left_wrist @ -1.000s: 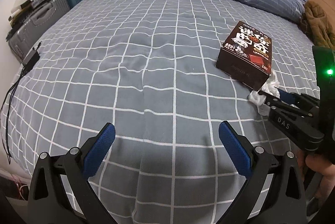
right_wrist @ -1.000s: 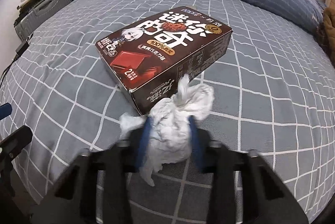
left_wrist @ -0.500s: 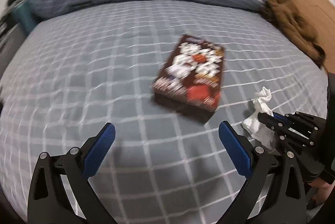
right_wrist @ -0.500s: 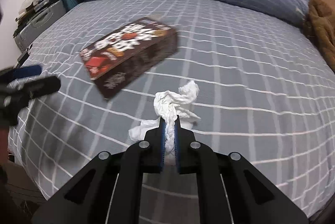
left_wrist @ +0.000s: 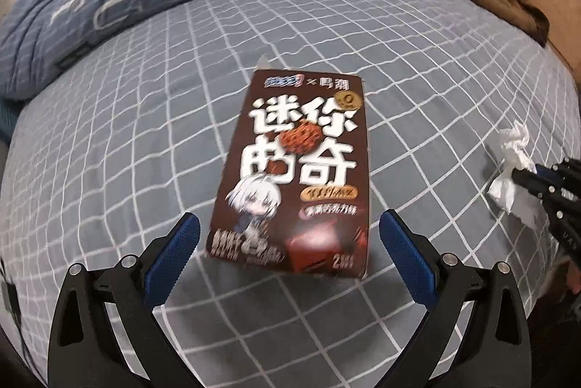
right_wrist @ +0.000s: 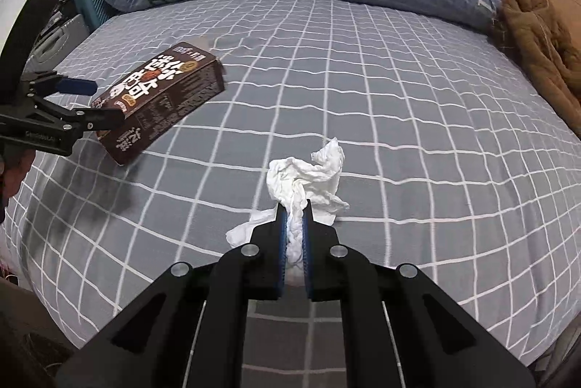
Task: Collect trash
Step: 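Grasp the white tissue with the right tool while the left tool grasps the brown box, then lift and carry the brown box and white tissue toward the trash bin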
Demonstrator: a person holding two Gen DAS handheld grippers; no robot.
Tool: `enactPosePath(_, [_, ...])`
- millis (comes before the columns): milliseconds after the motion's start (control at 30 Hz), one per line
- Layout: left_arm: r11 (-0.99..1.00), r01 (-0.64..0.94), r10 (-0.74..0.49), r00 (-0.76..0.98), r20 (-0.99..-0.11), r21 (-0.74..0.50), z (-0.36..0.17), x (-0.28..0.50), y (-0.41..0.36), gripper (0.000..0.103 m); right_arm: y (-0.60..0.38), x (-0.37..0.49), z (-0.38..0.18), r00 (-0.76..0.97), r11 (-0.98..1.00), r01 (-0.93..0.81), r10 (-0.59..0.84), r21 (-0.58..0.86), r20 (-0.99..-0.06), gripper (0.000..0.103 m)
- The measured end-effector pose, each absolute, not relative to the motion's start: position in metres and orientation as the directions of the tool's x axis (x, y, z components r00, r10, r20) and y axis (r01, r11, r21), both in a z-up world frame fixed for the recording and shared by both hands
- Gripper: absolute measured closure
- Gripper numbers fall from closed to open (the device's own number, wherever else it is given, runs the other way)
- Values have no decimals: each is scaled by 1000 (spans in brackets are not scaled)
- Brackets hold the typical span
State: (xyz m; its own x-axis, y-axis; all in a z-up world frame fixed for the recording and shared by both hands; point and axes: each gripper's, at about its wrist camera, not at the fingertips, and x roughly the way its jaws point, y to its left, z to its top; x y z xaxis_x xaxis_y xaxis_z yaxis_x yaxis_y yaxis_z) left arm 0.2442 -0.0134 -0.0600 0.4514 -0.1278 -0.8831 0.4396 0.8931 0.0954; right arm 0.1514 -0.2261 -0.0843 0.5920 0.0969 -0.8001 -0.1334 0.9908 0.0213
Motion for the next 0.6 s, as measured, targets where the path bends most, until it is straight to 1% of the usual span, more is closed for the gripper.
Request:
enactPosePath(100, [884, 460, -135, 414, -900, 79, -65, 252, -19, 6, -233, 151, -83, 593, 992, -128, 92, 20, -800, 96])
enactPosePath(167, [882, 458, -102, 410, -906, 108, -70, 259, -22, 6, -236, 151, -83, 594, 992, -124, 89, 19, -799, 96])
enactPosePath(333, [889, 437, -68, 420, -905, 136, -75, 263, -24, 6, -240, 148, -82, 595, 992, -123, 86, 15, -799, 96])
enactPosePath(467, [904, 408, -63, 423, -904, 128, -75, 265, -21, 6, -240, 146, -83, 593, 992, -122, 88, 19, -800, 96])
enactPosePath(600, [899, 420, -60, 394, -917, 122, -79, 268, -20, 6, -238, 143, -86, 589, 992, -127, 92, 21, -803, 96])
